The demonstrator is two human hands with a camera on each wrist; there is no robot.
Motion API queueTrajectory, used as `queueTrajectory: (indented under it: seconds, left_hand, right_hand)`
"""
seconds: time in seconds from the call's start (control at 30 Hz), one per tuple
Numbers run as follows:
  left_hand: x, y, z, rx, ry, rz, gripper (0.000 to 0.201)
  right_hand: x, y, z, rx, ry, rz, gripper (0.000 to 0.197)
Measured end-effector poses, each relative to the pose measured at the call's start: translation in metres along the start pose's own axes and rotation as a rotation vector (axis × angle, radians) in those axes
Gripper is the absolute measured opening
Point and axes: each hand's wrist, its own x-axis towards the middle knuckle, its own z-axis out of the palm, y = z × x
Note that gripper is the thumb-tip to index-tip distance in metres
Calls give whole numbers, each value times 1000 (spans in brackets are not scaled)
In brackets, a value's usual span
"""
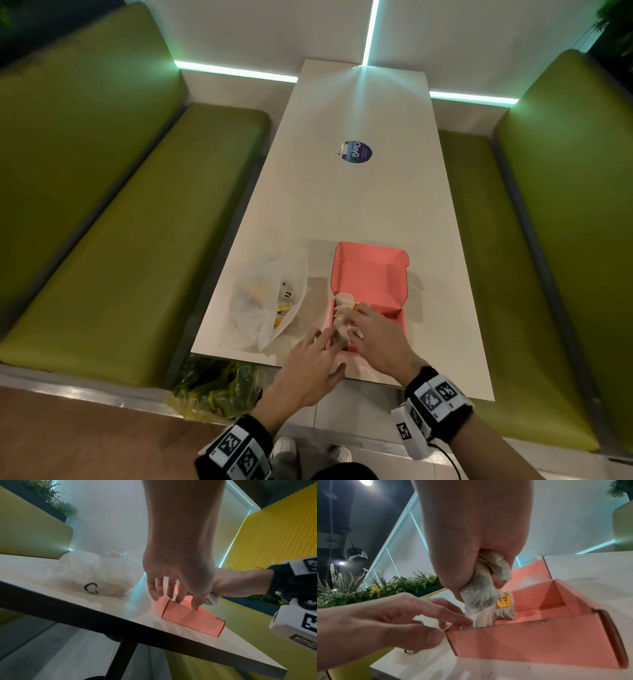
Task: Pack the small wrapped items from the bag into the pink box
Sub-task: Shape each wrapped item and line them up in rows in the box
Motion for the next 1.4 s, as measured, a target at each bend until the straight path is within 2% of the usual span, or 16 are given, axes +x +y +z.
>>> queueTrajectory:
  seconds: [0.13,0.23,0.37,0.57,0.63,0.7,0.77,0.8,0.93,1.07,1.13,1.23,1.4]
  left_hand:
    - [0,0,6,23,7,12,46]
    - [-1,2,4,49,34,12,42]
    - [0,3,1,68,-28,4,43]
    - [1,4,1,89,-28,1,45]
    - [1,4,0,73,-13,3,49]
    - [2,4,-4,14,46,13,46]
    - [5,6,-11,-83,148,-2,37]
    - [7,7,-15,-140,194,-19,32]
    - [18,24,-34,-421,269,-47,24]
    - [32,42,-35,-678,284,-43,28]
    - [37,47,-32,-741,292,-56,24]
    - [42,53,-32,-747,311,-69,16]
    - [48,57,-32,-683,345,-86,20]
  right_hand:
    - [-4,3,12,-29,-77,-2,31]
    - [-2,3,18,-56,-78,7,32]
    - [0,3,22,-76,-72,11,29]
    - [3,8,24,-22,-67,-5,25]
    - [2,11,21,113,-44,1,22]
    - [0,15,15,351,83,44,14]
    - [-1,18,7,607,245,139,4]
    - [-2,19,3,728,304,201,5]
    - [-4,18,-12,1171,417,382,8]
    - [-3,14,-14,1349,465,466,10]
    - [-2,13,-14,1374,480,503,11]
    - [-3,11,-10,1398,476,553,12]
    - [-6,10,-6,1557,415,571,18]
